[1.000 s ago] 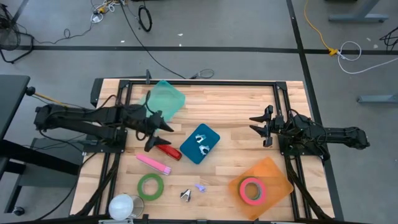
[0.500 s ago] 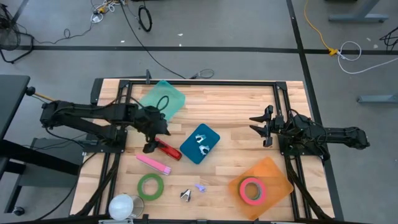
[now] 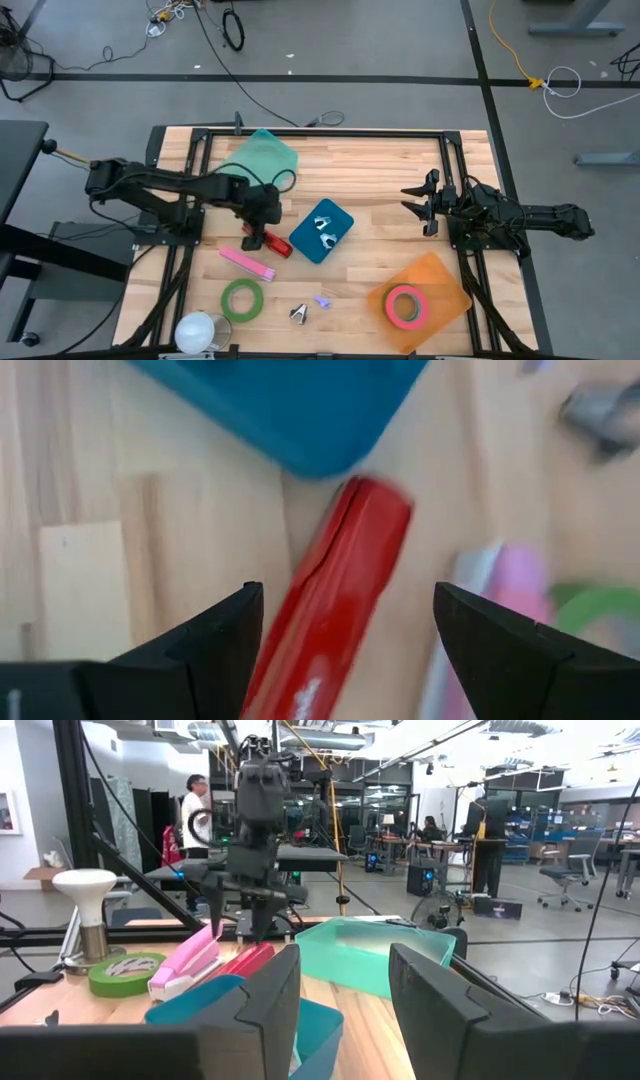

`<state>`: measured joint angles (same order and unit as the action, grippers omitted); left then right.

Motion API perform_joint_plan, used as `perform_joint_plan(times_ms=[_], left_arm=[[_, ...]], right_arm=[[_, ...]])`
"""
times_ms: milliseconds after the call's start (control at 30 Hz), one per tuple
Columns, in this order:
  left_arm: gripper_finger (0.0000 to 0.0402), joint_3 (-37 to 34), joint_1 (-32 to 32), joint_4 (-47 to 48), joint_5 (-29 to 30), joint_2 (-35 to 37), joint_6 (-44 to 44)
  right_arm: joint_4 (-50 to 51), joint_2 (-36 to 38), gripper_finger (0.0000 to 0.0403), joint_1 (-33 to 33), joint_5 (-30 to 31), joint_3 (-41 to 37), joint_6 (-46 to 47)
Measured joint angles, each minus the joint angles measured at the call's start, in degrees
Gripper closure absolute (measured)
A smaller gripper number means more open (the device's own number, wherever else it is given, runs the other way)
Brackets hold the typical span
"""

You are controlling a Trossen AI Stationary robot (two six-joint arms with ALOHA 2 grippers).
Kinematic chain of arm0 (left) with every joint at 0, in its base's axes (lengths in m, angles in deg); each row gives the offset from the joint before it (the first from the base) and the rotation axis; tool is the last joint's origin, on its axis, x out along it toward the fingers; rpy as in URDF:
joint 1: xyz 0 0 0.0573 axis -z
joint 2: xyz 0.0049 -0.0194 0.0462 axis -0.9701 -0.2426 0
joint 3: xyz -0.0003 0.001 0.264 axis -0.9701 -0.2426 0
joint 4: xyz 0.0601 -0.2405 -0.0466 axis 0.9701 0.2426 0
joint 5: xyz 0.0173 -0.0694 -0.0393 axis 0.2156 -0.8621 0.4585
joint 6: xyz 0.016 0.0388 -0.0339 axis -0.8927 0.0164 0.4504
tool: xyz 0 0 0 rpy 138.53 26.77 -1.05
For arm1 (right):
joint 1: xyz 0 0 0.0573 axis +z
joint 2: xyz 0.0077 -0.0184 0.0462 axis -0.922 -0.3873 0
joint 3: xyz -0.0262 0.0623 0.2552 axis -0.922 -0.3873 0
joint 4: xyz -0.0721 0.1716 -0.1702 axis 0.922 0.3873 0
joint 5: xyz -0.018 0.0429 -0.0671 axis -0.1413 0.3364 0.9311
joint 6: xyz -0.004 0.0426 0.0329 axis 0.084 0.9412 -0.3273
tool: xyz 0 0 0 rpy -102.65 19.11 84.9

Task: Pick and place Stapler, Stapler remover, tape
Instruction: Put the red stapler into the green bin

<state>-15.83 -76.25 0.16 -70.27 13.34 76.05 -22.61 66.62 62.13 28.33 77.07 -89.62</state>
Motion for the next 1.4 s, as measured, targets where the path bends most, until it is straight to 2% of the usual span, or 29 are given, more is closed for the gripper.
perform_joint_plan(times_ms=[200,333,633,800,1100,1400], left_arm=[[0.0108,-0.02,1.89,3.88,5.30,-4.40,-7.18],[0.0106,-0.02,2.55,3.62,6.39,-5.74,-7.84],[0.0047,-0.04,2.53,4.91,9.03,-8.19,-9.32],[0.0039,-0.04,2.84,5.42,8.81,-10.48,-9.36],[0.0070,-0.04,3.18,5.33,8.34,-12.58,-9.45],[0.0132,-0.04,3.17,4.99,8.22,-12.56,-9.40]], right_arm=[[0.00,0.00,0.0247,0.00,0.00,0.00,-0.02],[0.00,0.00,0.0247,0.00,-0.01,0.00,-0.02],[0.00,0.02,0.0247,0.00,0.00,0.00,-0.02],[0.00,0.02,0.0247,0.00,0.00,0.00,-0.02],[0.00,0.02,0.0247,0.00,0.00,0.00,-0.02],[0.00,0.02,0.0247,0.00,0.00,0.00,-0.01]])
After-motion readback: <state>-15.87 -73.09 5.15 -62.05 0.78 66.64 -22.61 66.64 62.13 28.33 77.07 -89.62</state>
